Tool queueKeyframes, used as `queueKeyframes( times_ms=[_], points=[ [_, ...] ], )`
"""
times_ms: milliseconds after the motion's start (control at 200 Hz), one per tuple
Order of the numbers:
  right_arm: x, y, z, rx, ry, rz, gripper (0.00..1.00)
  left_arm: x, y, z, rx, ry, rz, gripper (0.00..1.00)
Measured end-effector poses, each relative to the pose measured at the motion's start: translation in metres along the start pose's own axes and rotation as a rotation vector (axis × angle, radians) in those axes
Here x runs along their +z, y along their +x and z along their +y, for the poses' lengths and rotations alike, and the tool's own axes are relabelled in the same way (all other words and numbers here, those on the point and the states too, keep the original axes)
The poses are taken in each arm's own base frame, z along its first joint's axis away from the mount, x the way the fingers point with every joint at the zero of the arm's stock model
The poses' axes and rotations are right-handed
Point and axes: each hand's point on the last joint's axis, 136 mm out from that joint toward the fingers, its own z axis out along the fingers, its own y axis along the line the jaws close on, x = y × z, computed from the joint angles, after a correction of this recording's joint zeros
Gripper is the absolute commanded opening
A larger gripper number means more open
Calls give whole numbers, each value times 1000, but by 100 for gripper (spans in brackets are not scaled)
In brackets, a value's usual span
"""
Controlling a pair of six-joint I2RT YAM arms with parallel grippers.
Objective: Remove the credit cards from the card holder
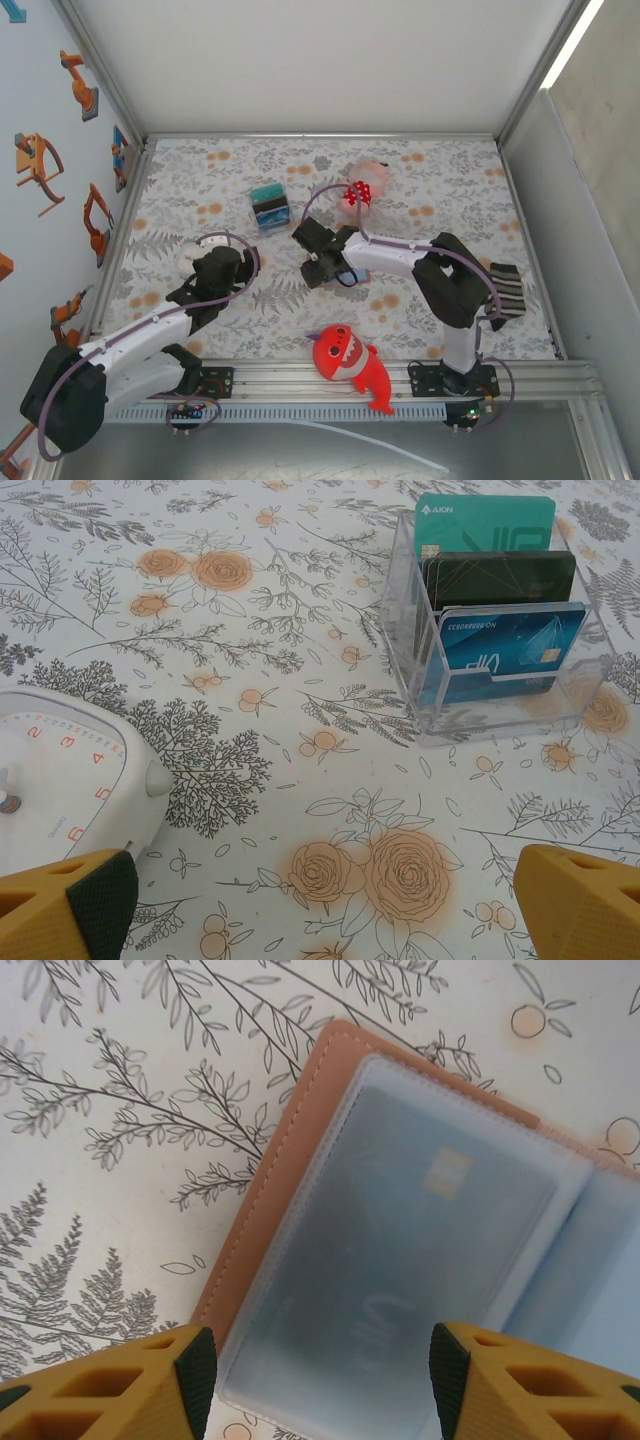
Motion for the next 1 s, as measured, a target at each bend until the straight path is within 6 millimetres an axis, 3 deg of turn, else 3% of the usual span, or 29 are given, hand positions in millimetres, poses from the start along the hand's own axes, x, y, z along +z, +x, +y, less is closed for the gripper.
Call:
queueKeyframes(
  times_ms=[606,1002],
  points=[
    [7,6,-7,-3,41,25,57,5,5,4,15,-27,31,97],
    [7,4,-14,-2,77,13,39,2,3,2,16,-17,35,97]
  ],
)
